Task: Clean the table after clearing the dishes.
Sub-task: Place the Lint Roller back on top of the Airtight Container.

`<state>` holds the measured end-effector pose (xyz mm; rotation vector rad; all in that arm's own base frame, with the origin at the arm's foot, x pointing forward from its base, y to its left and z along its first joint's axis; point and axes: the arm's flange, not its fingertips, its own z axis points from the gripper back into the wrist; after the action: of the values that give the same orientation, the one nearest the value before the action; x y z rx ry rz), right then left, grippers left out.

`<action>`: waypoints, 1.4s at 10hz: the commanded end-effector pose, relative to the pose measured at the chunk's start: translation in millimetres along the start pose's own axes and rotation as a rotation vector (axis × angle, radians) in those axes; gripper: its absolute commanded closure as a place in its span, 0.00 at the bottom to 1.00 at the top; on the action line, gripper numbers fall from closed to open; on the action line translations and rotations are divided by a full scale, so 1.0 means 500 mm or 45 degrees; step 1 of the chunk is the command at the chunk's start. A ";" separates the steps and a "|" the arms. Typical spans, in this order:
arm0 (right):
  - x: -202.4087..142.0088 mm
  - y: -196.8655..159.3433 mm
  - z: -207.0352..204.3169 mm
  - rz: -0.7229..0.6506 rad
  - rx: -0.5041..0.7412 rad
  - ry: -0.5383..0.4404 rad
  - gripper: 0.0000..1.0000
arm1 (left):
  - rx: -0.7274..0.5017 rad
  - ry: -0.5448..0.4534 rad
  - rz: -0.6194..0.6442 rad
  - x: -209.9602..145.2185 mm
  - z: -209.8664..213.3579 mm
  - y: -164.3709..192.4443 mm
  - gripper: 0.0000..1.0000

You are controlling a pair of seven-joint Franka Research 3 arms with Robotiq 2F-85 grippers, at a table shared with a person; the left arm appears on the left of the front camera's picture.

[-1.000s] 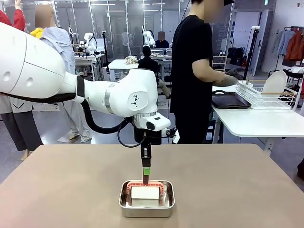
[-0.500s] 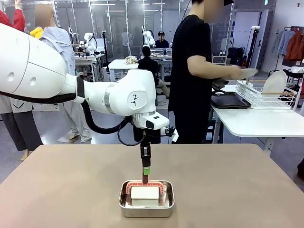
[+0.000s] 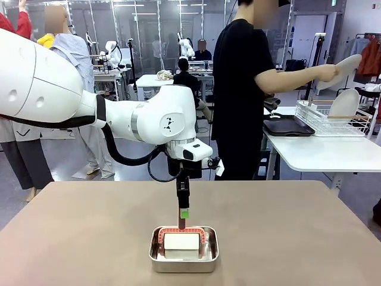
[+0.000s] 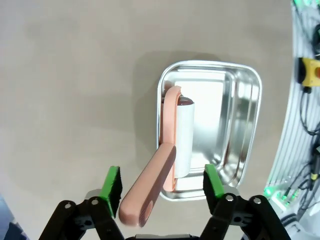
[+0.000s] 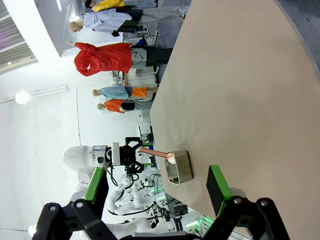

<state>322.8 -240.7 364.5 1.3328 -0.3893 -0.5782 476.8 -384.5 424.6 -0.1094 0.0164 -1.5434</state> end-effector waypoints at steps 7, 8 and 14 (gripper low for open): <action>-0.005 0.003 0.006 0.011 0.003 0.013 0.00 | 0.093 -0.024 0.030 -0.032 0.078 0.003 0.00; -0.005 0.003 0.006 0.011 0.003 0.013 0.00 | 0.093 -0.024 0.030 -0.032 0.078 0.003 0.00; -0.005 0.003 0.006 0.011 0.003 0.013 0.00 | 0.093 -0.024 0.030 -0.032 0.078 0.003 0.00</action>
<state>322.8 -240.8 364.5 1.3328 -0.3894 -0.5784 482.6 -367.4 459.3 -0.0434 -0.0678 -1.5289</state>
